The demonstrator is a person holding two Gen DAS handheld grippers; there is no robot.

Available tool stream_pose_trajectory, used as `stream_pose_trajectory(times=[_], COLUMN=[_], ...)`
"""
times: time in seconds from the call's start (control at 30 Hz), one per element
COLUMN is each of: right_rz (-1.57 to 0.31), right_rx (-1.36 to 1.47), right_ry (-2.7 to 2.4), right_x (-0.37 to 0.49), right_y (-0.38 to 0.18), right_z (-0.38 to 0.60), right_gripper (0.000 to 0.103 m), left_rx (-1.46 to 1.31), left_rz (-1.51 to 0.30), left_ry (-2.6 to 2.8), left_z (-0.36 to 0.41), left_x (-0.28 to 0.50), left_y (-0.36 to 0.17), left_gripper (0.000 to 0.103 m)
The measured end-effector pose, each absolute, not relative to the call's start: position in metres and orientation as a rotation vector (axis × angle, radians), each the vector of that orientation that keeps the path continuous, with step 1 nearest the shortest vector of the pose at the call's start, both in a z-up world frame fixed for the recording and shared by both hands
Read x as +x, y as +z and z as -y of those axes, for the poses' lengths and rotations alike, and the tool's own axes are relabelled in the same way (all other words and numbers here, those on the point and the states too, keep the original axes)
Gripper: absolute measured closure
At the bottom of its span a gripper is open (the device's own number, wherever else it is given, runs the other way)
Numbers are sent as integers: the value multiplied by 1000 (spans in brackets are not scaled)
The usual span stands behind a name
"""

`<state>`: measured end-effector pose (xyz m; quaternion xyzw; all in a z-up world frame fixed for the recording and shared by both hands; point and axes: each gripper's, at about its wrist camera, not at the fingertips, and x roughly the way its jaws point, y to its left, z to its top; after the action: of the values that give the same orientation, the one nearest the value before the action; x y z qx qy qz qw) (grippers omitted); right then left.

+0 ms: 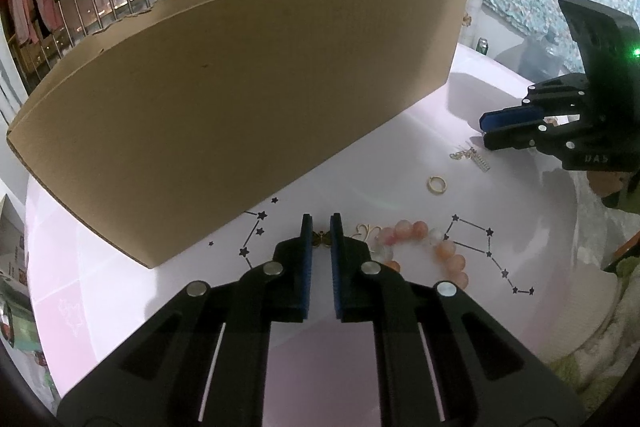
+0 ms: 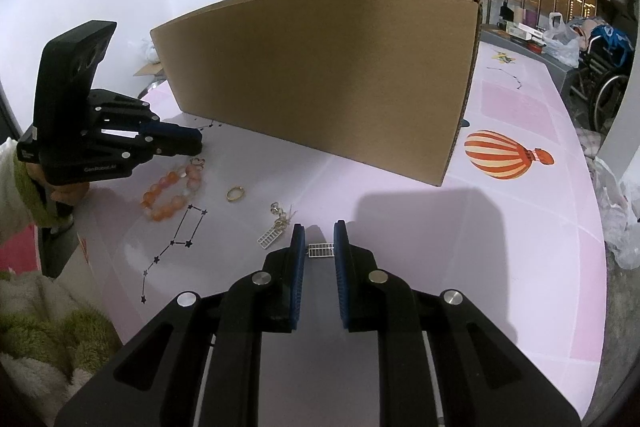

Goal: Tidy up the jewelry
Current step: 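Lower the right gripper to the small silver piece and close on it, then lift the silver piece with the right gripper over the box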

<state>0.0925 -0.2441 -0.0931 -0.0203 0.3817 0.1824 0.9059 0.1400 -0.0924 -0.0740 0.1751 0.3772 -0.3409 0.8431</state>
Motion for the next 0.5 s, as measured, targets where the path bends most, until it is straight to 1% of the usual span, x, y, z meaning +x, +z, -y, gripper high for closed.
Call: stream_pose_trajectory(times=[0.5], right_rz=[-769], right_rx=[-53], right_ry=[373], right_x=[89], right_y=[-86], right_z=[245], right_gripper=[88], left_rx=[335], left_rz=[-754], left_ry=[-700], left_z=[78], left_x=[139], left_y=[-58], left_gripper=[95])
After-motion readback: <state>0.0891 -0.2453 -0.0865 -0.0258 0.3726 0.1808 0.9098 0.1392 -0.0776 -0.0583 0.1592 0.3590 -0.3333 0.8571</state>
